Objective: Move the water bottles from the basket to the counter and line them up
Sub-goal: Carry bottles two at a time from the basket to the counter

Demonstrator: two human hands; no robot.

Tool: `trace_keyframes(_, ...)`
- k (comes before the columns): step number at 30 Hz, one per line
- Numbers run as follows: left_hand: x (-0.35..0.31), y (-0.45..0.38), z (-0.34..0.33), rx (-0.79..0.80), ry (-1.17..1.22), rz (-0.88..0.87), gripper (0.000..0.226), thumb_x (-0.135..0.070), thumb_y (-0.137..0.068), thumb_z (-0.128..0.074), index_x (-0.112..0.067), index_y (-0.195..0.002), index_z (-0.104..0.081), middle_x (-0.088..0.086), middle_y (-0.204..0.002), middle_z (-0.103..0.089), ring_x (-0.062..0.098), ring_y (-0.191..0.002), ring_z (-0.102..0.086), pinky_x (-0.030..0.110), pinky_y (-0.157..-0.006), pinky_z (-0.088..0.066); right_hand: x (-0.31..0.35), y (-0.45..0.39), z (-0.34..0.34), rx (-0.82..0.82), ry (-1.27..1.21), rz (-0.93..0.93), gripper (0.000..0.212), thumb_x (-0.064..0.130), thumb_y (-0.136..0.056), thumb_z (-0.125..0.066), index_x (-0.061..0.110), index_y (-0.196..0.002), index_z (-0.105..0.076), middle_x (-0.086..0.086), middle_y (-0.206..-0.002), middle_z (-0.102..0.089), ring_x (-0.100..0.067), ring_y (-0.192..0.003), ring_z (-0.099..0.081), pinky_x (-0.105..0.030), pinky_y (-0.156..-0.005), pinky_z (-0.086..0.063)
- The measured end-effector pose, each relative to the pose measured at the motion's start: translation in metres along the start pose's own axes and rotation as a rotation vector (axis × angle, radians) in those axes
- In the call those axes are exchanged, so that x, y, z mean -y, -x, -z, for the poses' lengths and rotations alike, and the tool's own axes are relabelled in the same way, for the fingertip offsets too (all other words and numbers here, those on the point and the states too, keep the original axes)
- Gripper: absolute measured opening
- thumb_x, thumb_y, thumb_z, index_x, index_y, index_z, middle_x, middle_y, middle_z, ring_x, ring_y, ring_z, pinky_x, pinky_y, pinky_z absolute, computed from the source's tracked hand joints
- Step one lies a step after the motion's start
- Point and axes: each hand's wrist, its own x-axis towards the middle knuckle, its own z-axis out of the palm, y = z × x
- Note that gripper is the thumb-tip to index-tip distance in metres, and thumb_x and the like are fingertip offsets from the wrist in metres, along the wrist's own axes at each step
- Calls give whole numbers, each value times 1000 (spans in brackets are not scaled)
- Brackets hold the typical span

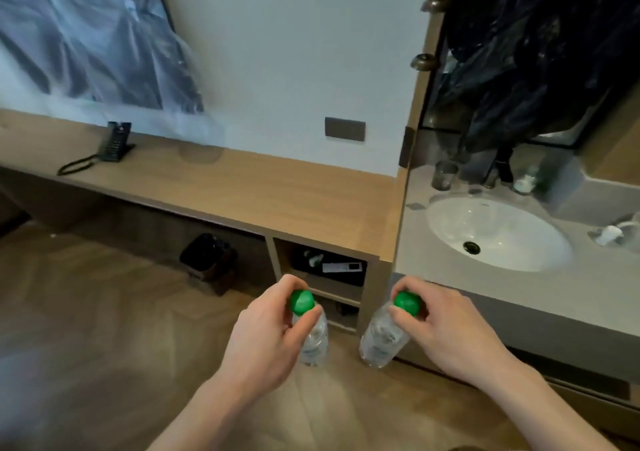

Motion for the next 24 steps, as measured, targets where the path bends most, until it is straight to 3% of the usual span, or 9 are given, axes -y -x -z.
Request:
trace_keyframes(4, 57, 2, 75, -107, -53, 35, 23, -53, -94, -65, -39, -109, -55, -18, -98, -65, 1, -94, -62, 21, -71, -53, 82, -46, -34, 22, -57, 86, 10, 51, -98, -62, 41, -99, -58, 14, -75, -64, -6, -73, -60, -30, -61, -46)
trace_keyframes(6, 82, 2, 109, -160, -71, 78, 23, -53, -94, -66, -38, -107, -55, -19, -95, -65, -1, -93, -61, 19, -69, -51, 119, -67, -48, 44, -90, 128, 8, 51, -99, -62, 43, -100, -60, 14, -80, -65, -3, -76, -60, -26, -58, -44)
trace_keyframes(12, 142, -20, 189, -316, -95, 191, 20, -45, -94, -71, -36, -102, -55, -15, -72, -55, -11, -80, -56, 7, -59, -41, 207, -144, -82, 118, -131, 229, 12, 55, -95, -61, 45, -101, -61, 15, -89, -68, -9, -75, -67, -41, -67, -61)
trace_keyframes(15, 177, -40, 221, -388, -86, 248, 19, -43, -94, -72, -35, -99, -55, -17, -68, -56, -7, -75, -57, 7, -61, -43, 241, -191, -99, 156, -104, 287, 14, 56, -95, -59, 44, -102, -61, 16, -90, -68, -9, -77, -67, -43, -71, -60)
trace_keyframes(18, 212, -64, 252, -446, -76, 293, 20, -43, -92, -73, -36, -98, -55, -32, -75, -59, -2, -73, -60, 11, -57, -45, 271, -242, -120, 181, -91, 346, 16, 58, -96, -60, 44, -102, -61, 16, -90, -69, -9, -77, -67, -42, -72, -59)
trace_keyframes(21, 242, -94, 281, -494, -101, 327, 21, -43, -92, -73, -35, -98, -55, -32, -76, -58, 0, -71, -59, 14, -57, -43, 299, -293, -140, 217, -75, 402, 15, 57, -97, -60, 42, -102, -61, 18, -91, -68, -7, -79, -63, -37, -71, -58)
trace_keyframes(24, 269, -124, 311, -528, -119, 372, 21, -42, -92, -74, -34, -97, -55, -33, -74, -57, -2, -70, -57, 8, -56, -40, 326, -346, -153, 266, -72, 458, 14, 57, -98, -60, 43, -102, -60, 18, -89, -67, -6, -79, -62, -38, -70, -57)
